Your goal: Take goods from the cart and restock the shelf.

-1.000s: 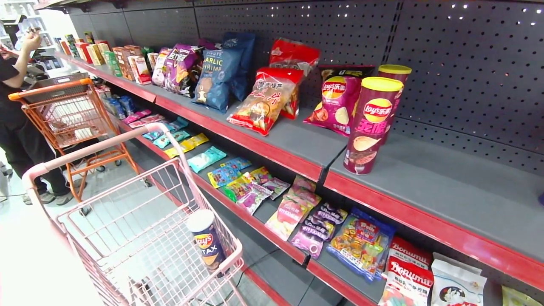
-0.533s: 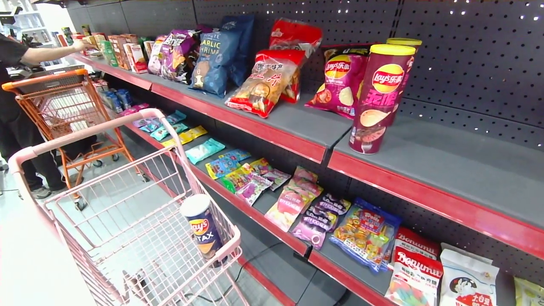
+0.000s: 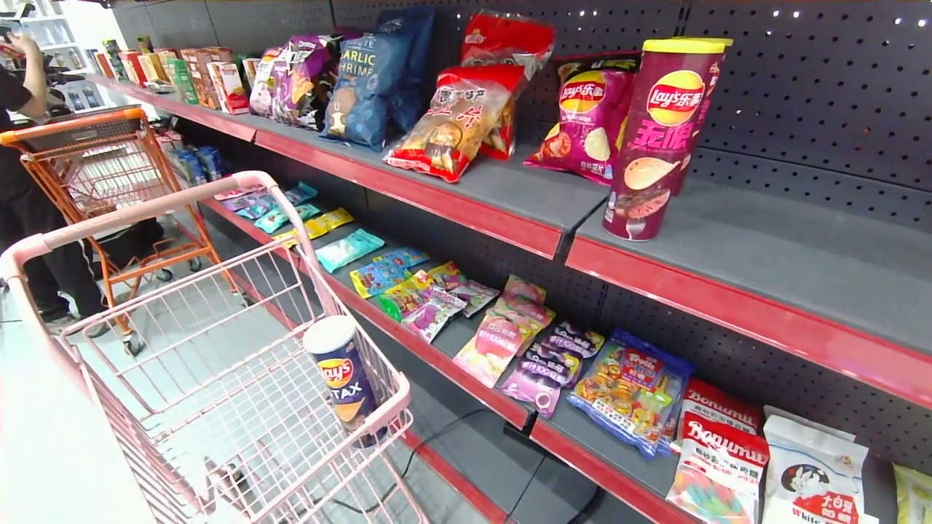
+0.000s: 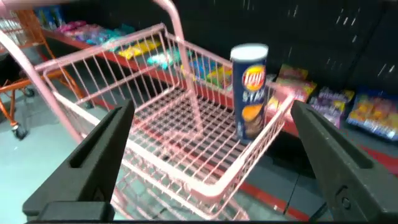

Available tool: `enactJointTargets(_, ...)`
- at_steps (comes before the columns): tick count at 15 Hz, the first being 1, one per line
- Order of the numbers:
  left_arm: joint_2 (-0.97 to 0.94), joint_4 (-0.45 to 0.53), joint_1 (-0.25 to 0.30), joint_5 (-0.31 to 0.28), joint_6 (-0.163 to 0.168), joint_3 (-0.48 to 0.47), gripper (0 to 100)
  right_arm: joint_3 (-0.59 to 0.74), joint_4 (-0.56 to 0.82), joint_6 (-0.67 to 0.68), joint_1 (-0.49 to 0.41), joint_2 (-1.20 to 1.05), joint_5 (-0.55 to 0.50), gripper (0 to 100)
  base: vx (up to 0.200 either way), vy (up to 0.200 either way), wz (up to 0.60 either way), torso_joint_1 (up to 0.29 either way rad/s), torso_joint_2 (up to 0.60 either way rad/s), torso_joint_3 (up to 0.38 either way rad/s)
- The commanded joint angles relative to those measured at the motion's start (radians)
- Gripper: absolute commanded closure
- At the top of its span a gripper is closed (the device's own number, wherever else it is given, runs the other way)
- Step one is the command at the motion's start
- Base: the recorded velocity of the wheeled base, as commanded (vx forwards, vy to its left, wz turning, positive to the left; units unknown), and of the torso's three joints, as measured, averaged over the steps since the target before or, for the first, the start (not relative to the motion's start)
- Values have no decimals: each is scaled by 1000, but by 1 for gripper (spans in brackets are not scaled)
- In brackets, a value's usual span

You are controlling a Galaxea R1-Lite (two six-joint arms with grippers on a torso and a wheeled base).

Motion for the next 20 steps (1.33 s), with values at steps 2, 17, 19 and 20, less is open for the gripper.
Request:
enactJointTargets(2,677,-66,-10,118,-222,-574,0,0,0,-1,1,1,0,0,0,0,0,0,0,0)
enactJointTargets(17,1551,-624,39,-385,117,-308,0,0,0,-1,1,1,0,0,0,0,0,0,0,0)
enactJointTargets(19,1599,-641,39,-390,140,-310,0,0,0,-1,1,1,0,0,0,0,0,0,0,0)
enactJointTargets(20,1632,-653,39,-390,142,-313,0,0,0,-1,1,1,0,0,0,0,0,0,0,0)
